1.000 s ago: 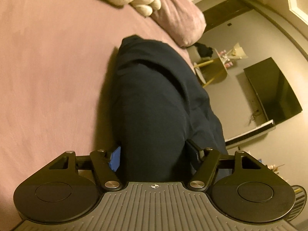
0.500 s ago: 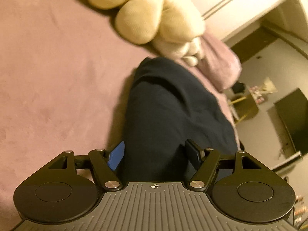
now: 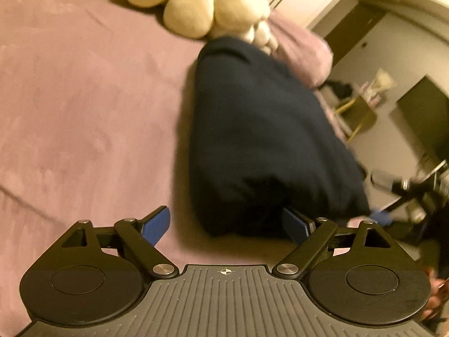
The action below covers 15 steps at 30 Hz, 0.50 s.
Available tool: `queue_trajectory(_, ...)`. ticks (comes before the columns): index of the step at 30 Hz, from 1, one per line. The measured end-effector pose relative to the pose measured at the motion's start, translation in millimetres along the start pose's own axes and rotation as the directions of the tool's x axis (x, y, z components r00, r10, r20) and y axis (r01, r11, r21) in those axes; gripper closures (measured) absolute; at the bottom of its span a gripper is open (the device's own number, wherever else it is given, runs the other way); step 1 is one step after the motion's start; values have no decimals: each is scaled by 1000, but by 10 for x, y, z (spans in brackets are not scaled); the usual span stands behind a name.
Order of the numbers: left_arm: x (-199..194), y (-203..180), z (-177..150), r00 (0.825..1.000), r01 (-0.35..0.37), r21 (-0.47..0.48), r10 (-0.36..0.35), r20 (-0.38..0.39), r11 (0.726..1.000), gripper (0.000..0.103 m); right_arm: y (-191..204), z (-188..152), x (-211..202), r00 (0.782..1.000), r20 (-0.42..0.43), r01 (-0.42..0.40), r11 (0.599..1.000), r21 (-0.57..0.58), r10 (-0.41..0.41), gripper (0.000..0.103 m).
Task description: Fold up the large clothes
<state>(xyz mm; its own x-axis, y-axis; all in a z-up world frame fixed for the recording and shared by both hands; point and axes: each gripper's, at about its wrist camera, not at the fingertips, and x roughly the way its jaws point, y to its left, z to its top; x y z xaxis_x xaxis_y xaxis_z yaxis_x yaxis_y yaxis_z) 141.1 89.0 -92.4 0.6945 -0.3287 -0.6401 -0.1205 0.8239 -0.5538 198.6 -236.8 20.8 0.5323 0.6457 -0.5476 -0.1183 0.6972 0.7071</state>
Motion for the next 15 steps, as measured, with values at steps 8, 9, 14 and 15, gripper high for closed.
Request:
queue_trajectory(8,172,18,-83,981,-192,76,194,-24,978,9,549,-240,520,919,80,386,845,-371,-385,42)
queue_trajectory(9,138,20,-91,977,-207,85,210,-28,975,11,486,-279,609,899,93,428,813,-394,-428,42)
queue_trajectory(14,-280,-4,36,980,-190,79,184,69,979,10,182,-285,671,905,71,418,846,-331,-419,33)
queue_trajectory(15,-321,-31,79,980,-180,76,172,99,981,8,199,-277,664,904,71,420,843,-337,-422,33)
